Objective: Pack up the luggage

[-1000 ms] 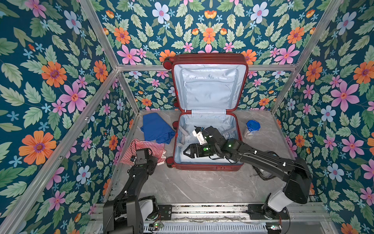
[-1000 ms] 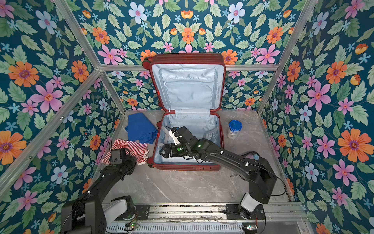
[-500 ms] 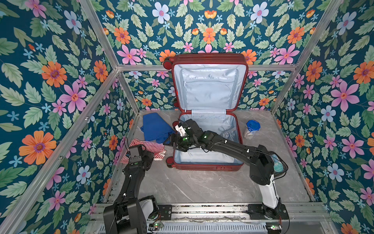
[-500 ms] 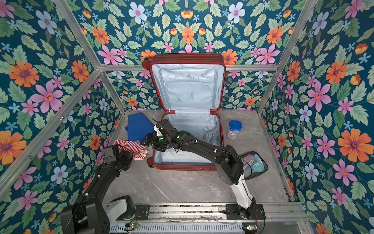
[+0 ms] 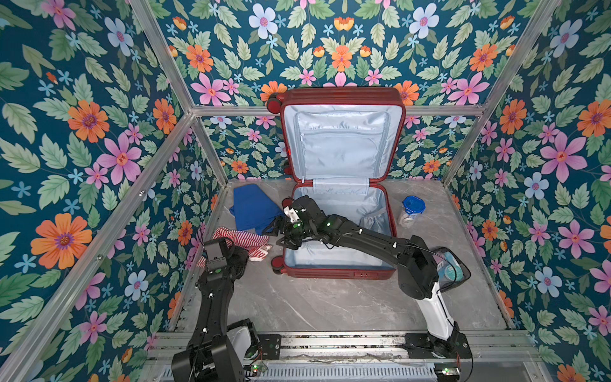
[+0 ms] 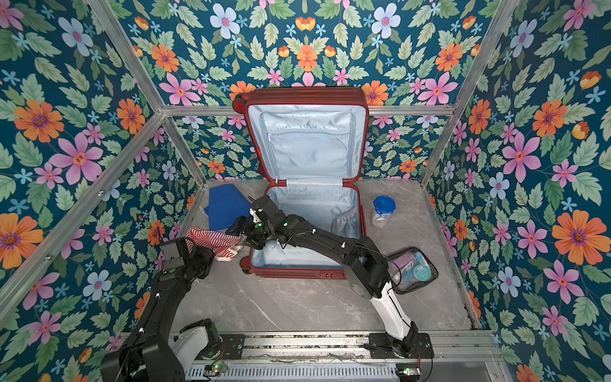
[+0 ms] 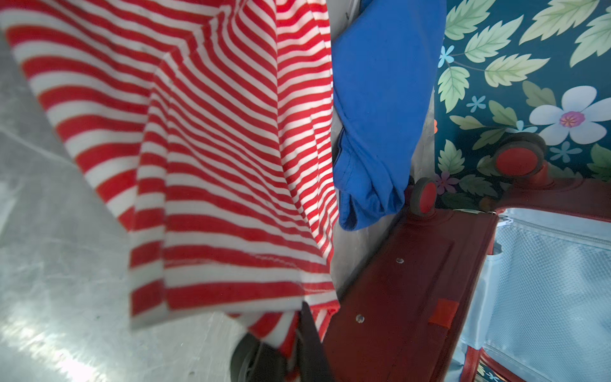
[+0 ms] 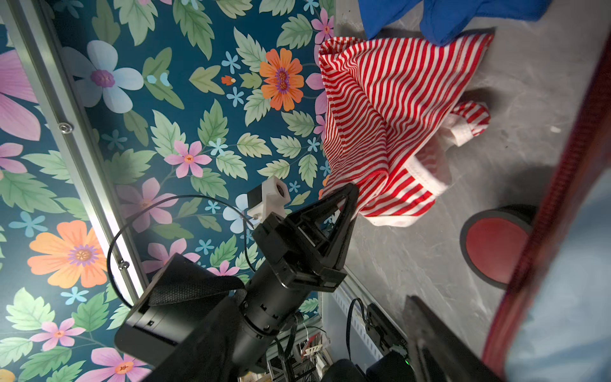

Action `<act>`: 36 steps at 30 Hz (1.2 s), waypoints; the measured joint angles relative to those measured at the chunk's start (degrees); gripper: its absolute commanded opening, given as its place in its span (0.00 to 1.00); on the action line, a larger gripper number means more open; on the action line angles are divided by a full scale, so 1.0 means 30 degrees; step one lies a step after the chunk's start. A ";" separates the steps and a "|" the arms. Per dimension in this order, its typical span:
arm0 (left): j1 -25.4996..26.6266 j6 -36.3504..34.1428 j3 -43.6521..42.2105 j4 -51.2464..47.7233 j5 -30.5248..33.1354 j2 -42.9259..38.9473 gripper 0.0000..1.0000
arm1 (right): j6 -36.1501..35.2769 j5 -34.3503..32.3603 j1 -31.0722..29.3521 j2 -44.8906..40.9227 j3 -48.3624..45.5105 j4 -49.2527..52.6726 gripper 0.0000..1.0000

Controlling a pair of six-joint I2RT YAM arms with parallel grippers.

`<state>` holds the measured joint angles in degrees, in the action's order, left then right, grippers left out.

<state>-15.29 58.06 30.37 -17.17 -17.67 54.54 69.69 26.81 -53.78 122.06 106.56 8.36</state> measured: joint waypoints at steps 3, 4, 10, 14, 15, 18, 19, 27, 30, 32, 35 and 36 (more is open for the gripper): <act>0.0007 -0.0372 -0.0015 -0.1515 0.0597 -0.1144 0.00 | -0.0364 -0.0160 0.0007 -0.0867 -0.1195 -0.0219 0.79; 0.0007 -0.0430 -0.0015 -0.2113 0.0918 -0.1545 0.00 | -0.0466 -0.0233 0.0007 -0.1166 -0.1632 -0.0255 0.80; 0.0007 -0.0889 0.0022 -0.5224 0.2025 -0.3541 0.00 | -0.0867 -0.0605 0.0000 -0.2827 -0.3920 -0.0925 0.80; 0.0102 -0.1486 0.0597 -0.7060 0.2382 -0.4036 0.00 | -0.0882 -0.0663 0.0000 -0.3708 -0.5209 -0.1654 0.79; 0.0233 -0.1654 0.0750 -0.7446 0.2448 -0.4029 0.00 | -0.0882 -0.0678 0.0015 -0.3847 -0.5421 -0.1778 0.79; 0.0794 -0.2004 0.1027 -0.8400 0.2492 -0.3891 0.00 | -0.0860 -0.0860 0.0080 -0.4357 -0.6258 -0.2288 0.79; 0.1093 -0.2033 0.1027 -0.8648 0.2470 -0.3912 0.00 | -0.0860 -0.0874 0.0117 -0.4546 -0.6564 -0.2426 0.79; 0.4277 -0.1829 0.0568 -1.0273 0.2412 -0.4124 0.00 | -0.0860 -0.1603 0.0488 -0.6557 -0.8932 -0.2841 0.79; 0.5413 -0.1778 0.0583 -1.0921 0.2375 -0.3832 0.00 | -0.0954 -0.1800 0.0539 -0.7388 -0.9646 -0.2834 0.79; 0.6193 -0.1588 0.0597 -1.1278 0.2324 -0.3526 0.00 | -0.1144 -0.2084 0.0597 -0.7978 -1.0229 -0.2812 0.79; 0.7788 -0.1355 0.0597 -1.1730 0.2259 -0.3257 0.00 | -0.1421 -0.2688 0.0678 -0.8867 -1.0987 -0.2652 0.79; 0.8393 -0.1231 0.0605 -1.1846 0.2244 -0.3147 0.00 | -0.1494 -0.2747 0.0707 -0.9216 -1.1227 -0.2477 0.79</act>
<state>9.89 54.37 32.18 -52.71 -10.94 45.10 65.21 18.57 -51.66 94.41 72.88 0.93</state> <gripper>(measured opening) 0.082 0.791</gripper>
